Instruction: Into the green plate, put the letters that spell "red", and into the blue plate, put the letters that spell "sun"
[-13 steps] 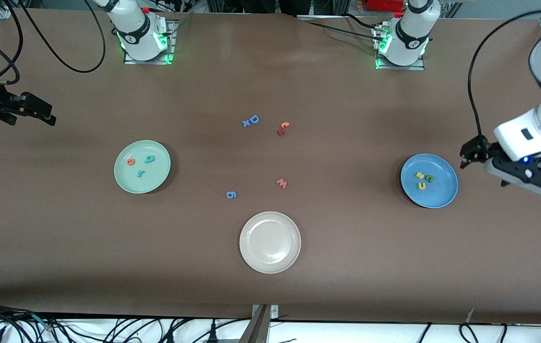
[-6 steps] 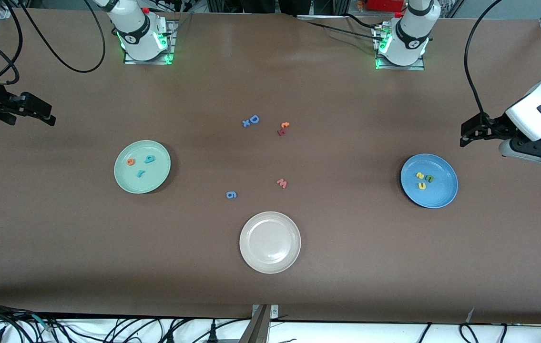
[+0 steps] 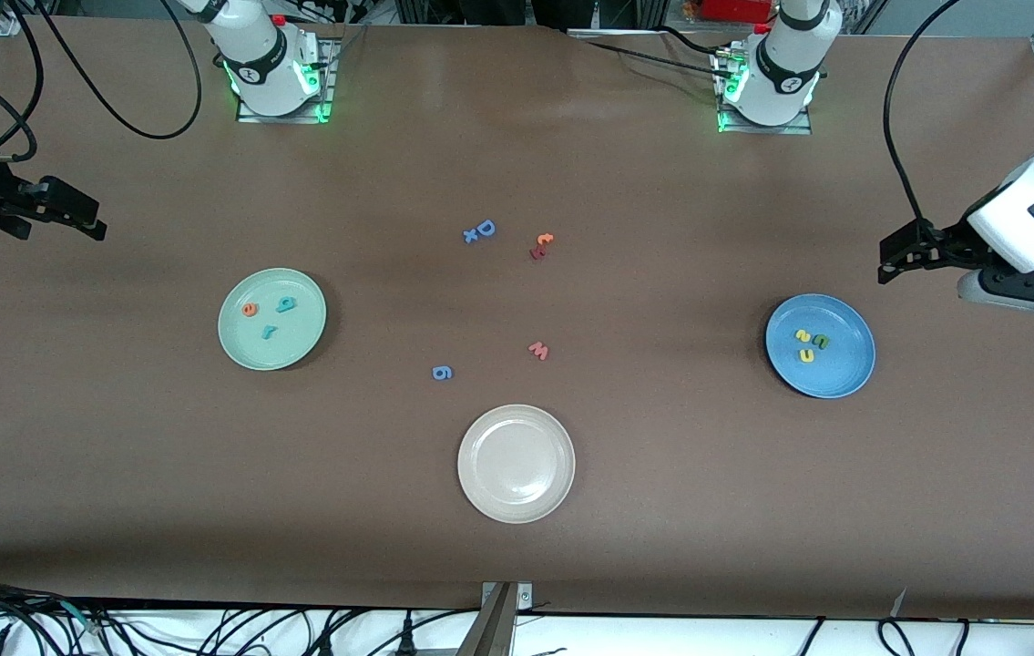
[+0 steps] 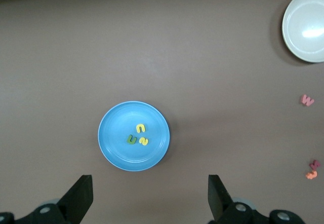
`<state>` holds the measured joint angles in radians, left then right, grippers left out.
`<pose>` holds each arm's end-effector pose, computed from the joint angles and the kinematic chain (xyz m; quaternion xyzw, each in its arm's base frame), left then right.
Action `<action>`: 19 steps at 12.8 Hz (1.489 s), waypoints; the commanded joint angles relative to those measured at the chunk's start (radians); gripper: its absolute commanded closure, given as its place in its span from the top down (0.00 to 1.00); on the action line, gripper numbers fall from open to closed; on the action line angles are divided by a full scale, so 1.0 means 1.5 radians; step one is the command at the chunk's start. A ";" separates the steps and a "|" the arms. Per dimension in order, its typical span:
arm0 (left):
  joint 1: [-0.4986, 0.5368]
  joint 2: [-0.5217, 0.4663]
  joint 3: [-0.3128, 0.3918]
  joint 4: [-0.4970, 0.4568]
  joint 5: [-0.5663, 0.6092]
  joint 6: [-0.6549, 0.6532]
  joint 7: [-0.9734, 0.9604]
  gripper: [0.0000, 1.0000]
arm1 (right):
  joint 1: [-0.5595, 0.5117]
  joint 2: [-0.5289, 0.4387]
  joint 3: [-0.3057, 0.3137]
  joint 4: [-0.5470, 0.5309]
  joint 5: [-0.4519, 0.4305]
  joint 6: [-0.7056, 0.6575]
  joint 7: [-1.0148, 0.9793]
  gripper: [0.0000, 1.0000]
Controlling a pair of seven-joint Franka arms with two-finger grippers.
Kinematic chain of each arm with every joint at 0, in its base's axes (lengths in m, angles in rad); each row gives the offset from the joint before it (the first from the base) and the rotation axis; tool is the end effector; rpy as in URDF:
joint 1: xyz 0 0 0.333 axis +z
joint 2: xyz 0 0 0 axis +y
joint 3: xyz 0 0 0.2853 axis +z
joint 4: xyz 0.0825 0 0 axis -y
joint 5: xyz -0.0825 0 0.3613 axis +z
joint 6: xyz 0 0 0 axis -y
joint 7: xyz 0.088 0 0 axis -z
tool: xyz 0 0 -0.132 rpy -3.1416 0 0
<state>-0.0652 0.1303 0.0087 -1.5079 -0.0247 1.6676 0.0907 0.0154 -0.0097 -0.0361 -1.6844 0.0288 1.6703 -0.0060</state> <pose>0.5756 -0.0359 0.5338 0.9972 -0.0726 0.0149 0.0115 0.5350 -0.0076 0.5313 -0.9999 0.0088 0.0020 0.0145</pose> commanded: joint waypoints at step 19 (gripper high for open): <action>0.031 -0.079 -0.063 -0.058 0.056 0.018 -0.054 1.00 | -0.006 0.002 0.008 0.015 -0.001 -0.010 -0.008 1.00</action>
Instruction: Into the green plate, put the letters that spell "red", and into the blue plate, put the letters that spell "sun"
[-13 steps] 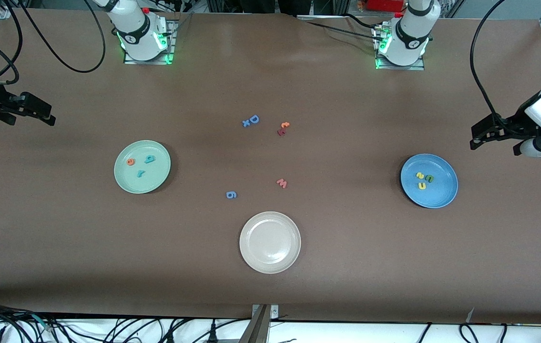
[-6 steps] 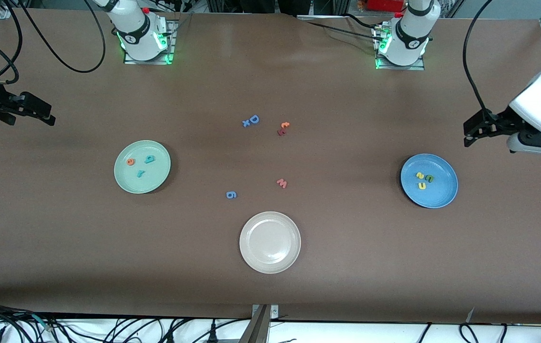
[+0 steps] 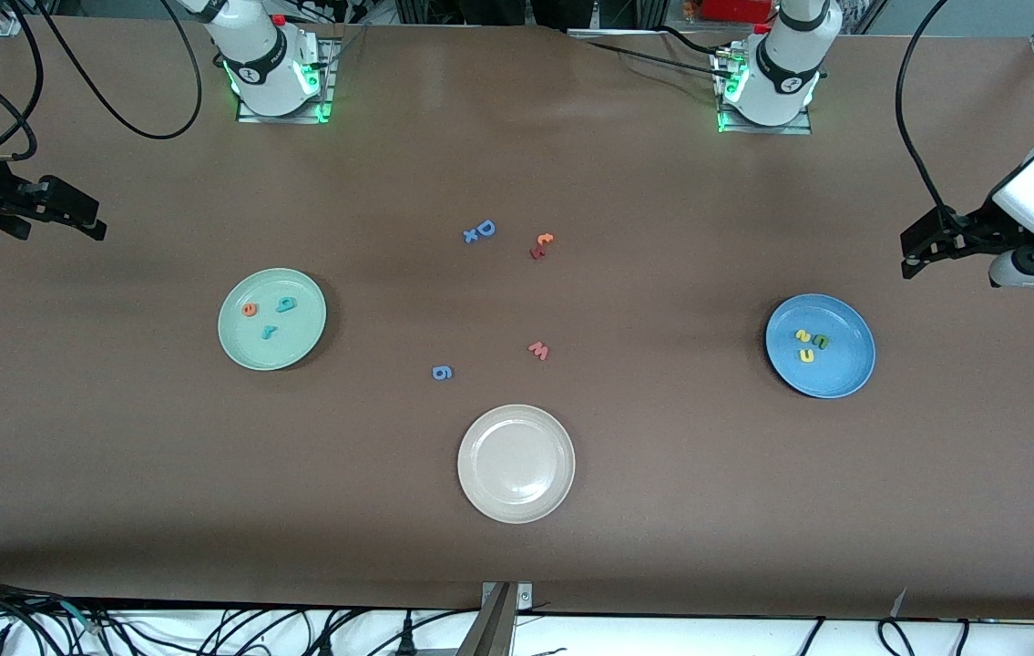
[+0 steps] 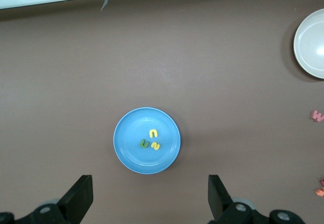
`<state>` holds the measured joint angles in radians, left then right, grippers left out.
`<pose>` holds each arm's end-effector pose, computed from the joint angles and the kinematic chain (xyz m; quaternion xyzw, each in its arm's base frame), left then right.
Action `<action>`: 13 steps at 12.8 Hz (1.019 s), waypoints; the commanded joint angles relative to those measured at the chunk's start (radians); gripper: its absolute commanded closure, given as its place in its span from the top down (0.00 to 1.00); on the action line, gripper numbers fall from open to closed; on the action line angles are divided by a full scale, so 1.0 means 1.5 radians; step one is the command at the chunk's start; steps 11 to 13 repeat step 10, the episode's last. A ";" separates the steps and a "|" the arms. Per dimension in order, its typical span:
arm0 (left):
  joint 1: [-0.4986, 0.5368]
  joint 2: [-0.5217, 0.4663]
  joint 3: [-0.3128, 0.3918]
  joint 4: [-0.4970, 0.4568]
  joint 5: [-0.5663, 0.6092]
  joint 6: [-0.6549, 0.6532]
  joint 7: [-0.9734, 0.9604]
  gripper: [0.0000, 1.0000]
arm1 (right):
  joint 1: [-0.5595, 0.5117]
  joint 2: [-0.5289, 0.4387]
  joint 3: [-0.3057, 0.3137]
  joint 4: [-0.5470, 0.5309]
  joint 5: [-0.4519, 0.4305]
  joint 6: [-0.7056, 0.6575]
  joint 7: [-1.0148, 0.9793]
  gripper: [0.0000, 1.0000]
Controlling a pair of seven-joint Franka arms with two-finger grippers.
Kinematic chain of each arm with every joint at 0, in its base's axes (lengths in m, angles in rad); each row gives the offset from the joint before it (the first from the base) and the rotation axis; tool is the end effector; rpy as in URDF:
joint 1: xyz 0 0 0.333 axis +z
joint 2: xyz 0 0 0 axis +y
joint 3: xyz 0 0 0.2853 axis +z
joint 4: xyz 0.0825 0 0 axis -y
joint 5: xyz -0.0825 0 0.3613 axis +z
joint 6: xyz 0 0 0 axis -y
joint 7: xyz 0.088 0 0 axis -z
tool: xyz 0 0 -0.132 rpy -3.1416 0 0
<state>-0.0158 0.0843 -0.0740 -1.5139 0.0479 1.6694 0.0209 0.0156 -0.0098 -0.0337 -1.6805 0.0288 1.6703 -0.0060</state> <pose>0.5652 -0.0434 0.5577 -0.9975 0.0565 -0.0364 0.0195 0.5354 -0.0062 0.5332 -0.9999 0.0075 0.0000 0.0145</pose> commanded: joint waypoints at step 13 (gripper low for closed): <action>0.001 -0.047 -0.009 -0.052 0.006 0.018 -0.004 1.00 | -0.006 0.002 0.006 0.013 -0.002 -0.009 -0.007 1.00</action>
